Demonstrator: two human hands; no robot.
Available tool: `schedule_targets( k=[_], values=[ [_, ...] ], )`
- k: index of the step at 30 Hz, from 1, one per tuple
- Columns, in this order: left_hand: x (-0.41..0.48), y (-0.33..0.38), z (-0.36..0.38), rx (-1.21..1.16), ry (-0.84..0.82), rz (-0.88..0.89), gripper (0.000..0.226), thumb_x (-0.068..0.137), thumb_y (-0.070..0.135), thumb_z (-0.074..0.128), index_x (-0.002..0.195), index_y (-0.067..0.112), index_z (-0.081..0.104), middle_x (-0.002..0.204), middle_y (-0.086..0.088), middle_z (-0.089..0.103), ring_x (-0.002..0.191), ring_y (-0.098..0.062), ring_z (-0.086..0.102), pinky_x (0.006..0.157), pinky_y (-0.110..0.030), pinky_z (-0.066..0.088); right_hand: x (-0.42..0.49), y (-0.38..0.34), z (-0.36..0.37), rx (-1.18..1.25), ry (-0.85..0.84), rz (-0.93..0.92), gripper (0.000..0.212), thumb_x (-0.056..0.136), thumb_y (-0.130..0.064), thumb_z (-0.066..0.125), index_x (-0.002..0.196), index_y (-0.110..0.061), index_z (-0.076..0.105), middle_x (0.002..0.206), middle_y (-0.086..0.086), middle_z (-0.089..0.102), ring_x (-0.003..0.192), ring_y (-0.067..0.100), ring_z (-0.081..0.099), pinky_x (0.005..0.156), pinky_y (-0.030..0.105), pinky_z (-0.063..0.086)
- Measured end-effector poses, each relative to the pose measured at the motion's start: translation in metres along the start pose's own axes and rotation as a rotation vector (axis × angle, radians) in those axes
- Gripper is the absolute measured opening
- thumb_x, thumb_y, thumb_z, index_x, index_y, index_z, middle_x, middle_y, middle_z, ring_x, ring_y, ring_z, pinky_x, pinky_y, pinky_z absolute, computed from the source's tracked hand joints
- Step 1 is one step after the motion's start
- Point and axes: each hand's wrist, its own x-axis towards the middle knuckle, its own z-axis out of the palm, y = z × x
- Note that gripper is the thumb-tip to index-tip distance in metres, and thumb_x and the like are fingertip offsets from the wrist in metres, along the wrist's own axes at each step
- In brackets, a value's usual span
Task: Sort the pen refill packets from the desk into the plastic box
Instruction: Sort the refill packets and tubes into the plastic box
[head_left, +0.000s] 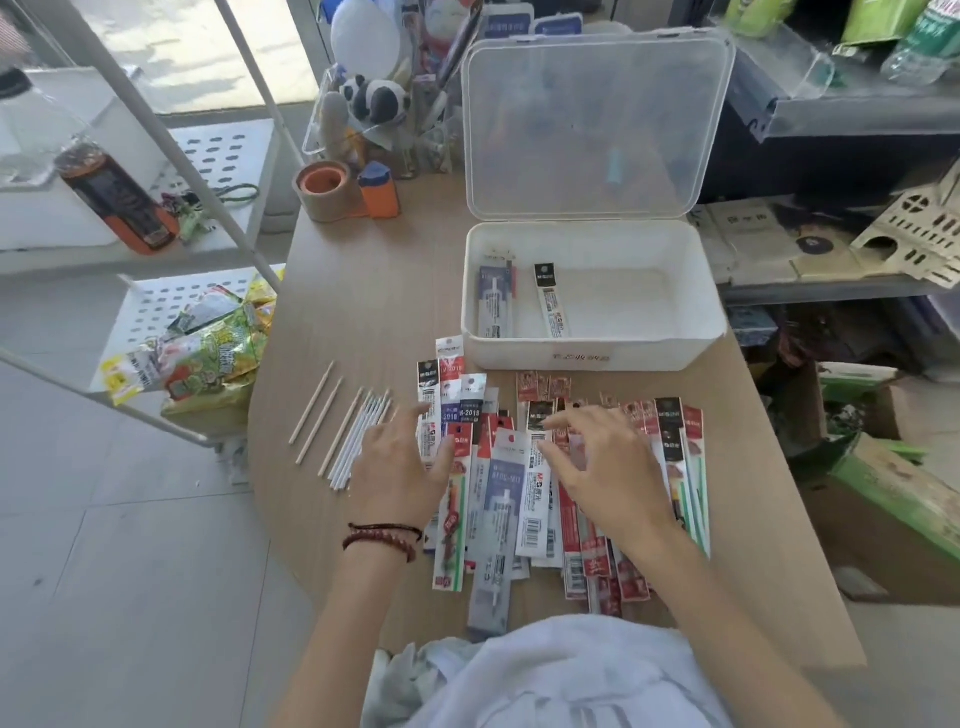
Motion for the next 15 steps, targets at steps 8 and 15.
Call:
schedule_targets(
  k=[8,15],
  values=[
    [-0.006,0.001,0.017,0.183,-0.115,0.117,0.067,0.088,0.063,0.037,0.144,0.029,0.025,0.154,0.002,0.024,0.145,-0.014,0.009,0.115,-0.045,0.014,-0.008,0.015,-0.003,0.020,0.004,0.098,0.027,0.091,-0.038,0.060,0.117,-0.030,0.061,0.125,-0.007,0.060,0.122,0.011,0.048,0.107,0.029,0.029],
    [-0.019,0.009,0.027,0.150,-0.066,0.105,0.081,0.077,0.072,0.046,0.142,0.025,0.030,0.144,0.004,0.041,0.136,-0.017,0.030,0.110,-0.043,0.030,-0.009,0.013,0.002,-0.040,-0.018,0.059,0.034,0.091,-0.042,0.059,0.123,-0.030,0.058,0.124,-0.008,0.057,0.119,0.011,0.047,0.105,0.030,0.034]
  ],
)
